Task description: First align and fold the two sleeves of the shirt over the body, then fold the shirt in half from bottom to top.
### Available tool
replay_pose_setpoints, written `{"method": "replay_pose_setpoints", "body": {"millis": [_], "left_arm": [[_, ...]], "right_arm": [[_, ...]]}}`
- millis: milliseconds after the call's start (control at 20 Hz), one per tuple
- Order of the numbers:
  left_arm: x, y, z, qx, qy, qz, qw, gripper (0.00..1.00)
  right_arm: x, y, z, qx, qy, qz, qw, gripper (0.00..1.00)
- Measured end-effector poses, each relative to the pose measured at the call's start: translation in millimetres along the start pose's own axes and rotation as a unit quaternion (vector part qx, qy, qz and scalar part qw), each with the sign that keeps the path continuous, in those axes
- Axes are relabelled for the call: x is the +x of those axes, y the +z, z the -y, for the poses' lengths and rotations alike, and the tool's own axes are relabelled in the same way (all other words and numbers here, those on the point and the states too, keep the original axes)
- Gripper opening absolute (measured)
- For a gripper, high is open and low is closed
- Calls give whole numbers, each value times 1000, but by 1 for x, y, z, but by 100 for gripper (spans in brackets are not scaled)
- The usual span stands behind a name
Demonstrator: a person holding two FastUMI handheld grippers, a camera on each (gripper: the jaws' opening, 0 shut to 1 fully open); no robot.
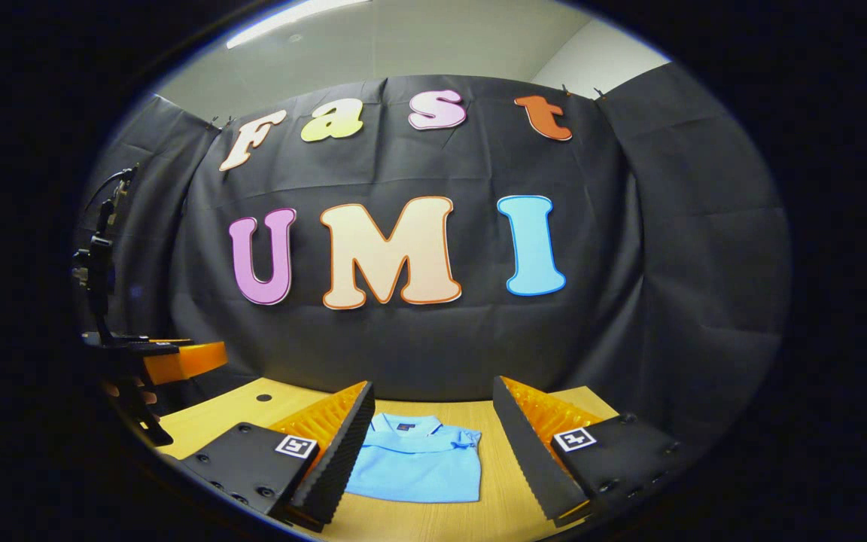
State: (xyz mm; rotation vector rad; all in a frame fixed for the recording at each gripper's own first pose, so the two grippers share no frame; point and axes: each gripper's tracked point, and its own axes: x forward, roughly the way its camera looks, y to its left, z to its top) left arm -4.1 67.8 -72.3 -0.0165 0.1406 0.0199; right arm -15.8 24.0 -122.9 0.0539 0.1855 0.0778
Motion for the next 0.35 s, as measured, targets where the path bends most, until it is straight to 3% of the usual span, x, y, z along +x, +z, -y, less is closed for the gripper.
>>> {"method": "replay_pose_setpoints", "body": {"millis": [350], "left_arm": [[-25,10,10,-6,-7,10,1000,94]], "right_arm": [[-23,3,1,7,2,3,1000,98]]}}
